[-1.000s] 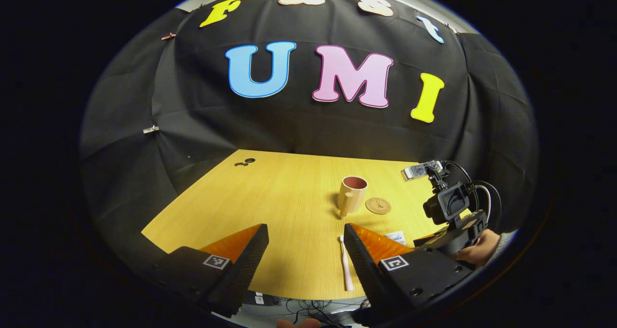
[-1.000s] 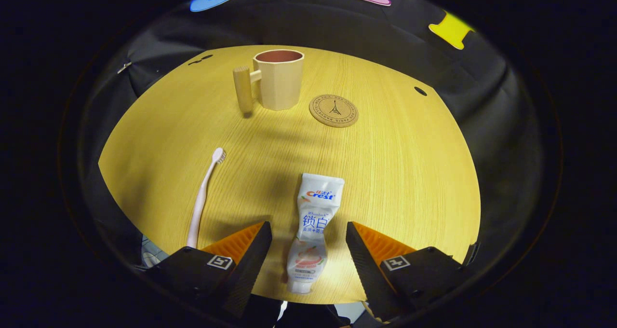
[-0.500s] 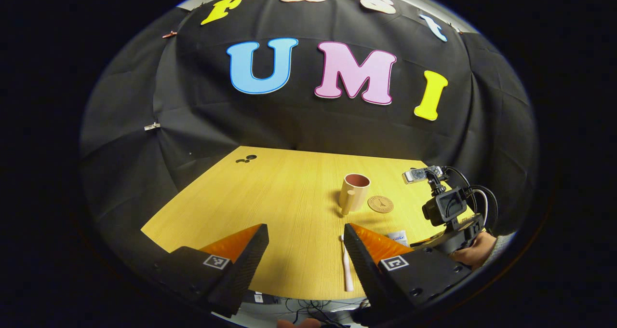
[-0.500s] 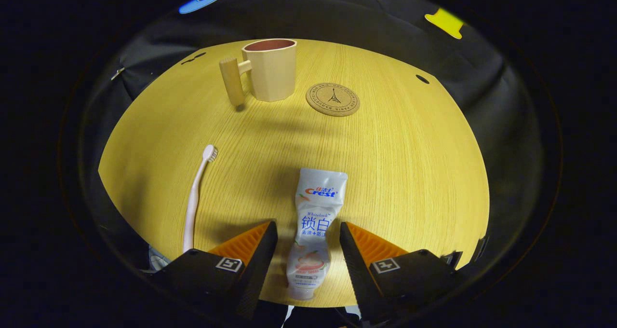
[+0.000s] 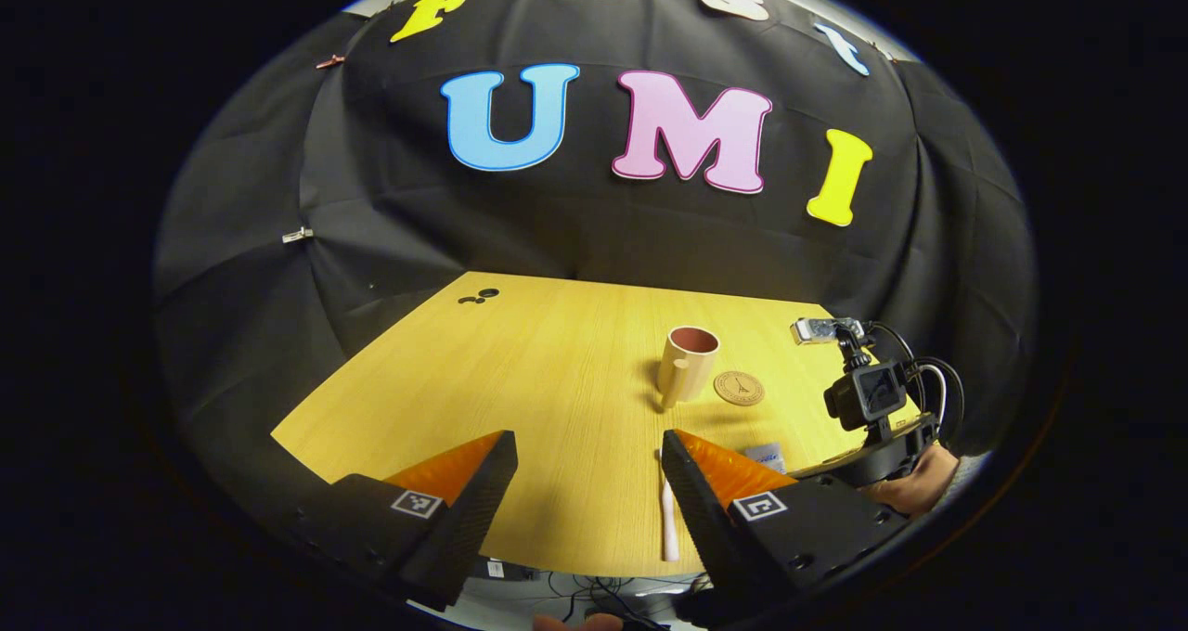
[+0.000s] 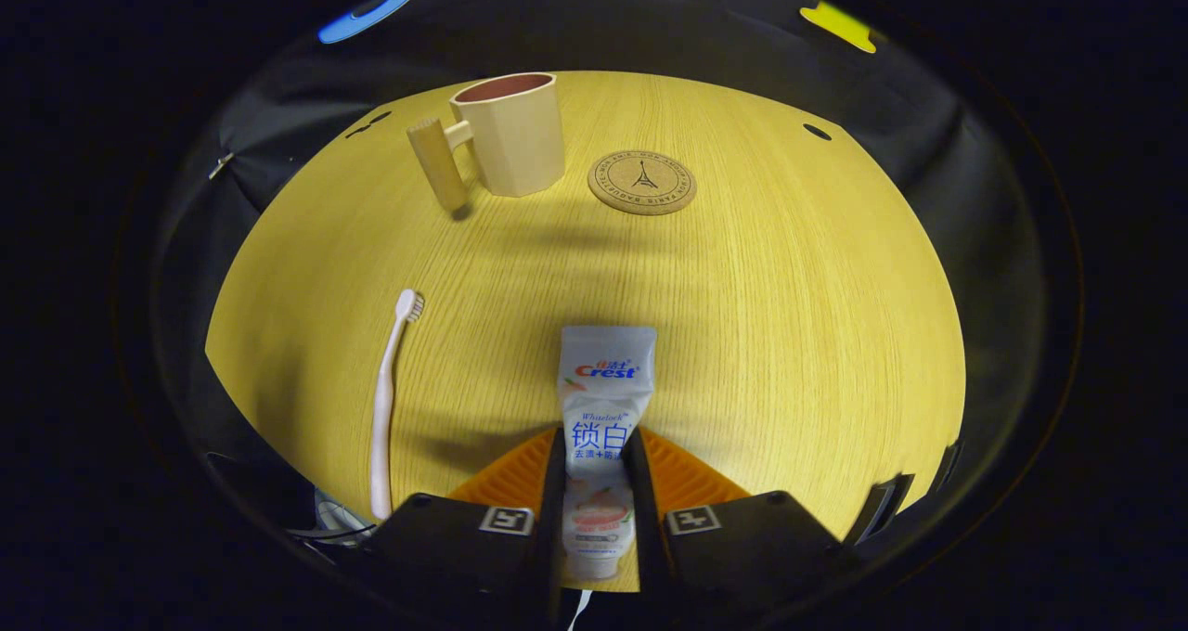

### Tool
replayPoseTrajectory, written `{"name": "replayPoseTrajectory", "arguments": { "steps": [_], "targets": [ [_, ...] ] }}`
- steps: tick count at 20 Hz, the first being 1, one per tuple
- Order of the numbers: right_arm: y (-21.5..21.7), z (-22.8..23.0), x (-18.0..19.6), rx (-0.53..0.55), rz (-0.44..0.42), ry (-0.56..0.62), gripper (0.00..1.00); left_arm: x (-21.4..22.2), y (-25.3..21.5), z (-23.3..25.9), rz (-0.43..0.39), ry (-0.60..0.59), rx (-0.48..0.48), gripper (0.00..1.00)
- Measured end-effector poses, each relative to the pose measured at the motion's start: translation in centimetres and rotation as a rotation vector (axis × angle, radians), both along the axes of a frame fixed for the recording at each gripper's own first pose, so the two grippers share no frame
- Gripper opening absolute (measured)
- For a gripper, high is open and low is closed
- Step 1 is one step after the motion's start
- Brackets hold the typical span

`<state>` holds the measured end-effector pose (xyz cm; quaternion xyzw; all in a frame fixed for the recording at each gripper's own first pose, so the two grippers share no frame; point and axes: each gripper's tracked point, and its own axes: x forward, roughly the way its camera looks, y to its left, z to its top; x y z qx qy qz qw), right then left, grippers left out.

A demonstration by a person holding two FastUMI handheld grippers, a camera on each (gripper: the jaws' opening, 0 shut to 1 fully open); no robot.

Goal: Put the toothbrush and toothpaste on the desktop into the cup, then pick up the cup and place it on the coaster on the desktop.

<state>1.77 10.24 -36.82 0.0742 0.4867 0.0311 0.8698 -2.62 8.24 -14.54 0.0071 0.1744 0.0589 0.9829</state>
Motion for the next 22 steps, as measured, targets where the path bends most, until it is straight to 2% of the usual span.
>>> {"name": "replayPoseTrajectory", "arguments": {
  "steps": [1, 2, 4, 5, 12, 15, 16, 22],
  "targets": [
    [0.1, 0.1, 0.0, 0.014, -0.002, -0.006, 0.34, 0.0, -0.1, -0.3, -0.001, 0.008, 0.001, 0.98],
    [0.2, 0.3, 0.1, 0.037, -0.009, -0.019, 0.39, 0.1, -0.2, -0.6, -0.003, 0.017, 0.002, 0.98],
    [0.1, 0.9, 0.5, 0.08, -0.027, -0.063, 0.27, 0.4, -0.5, -1.4, -0.015, 0.042, 0.004, 0.98],
    [-0.1, 1.2, 0.7, 0.086, -0.032, -0.082, 0.32, 0.7, -0.7, -1.9, -0.023, 0.057, 0.004, 0.98],
    [-1.9, 6.1, 1.4, 0.188, -0.029, -0.259, 0.32, 3.7, -3.5, -6.5, -0.095, 0.166, 0.003, 0.96],
    [-3.0, 8.3, 1.3, 0.211, -0.011, -0.328, 0.27, 4.8, -4.4, -9.0, -0.116, 0.227, 0.028, 0.95],
    [-3.3, 9.1, 1.2, 0.215, -0.003, -0.347, 0.31, 5.3, -4.6, -9.7, -0.122, 0.239, 0.041, 0.95],
    [-5.2, 12.7, 1.4, 0.238, 0.036, -0.409, 0.32, 7.4, -5.6, -13.9, -0.133, 0.327, 0.087, 0.9]
  ]
}}
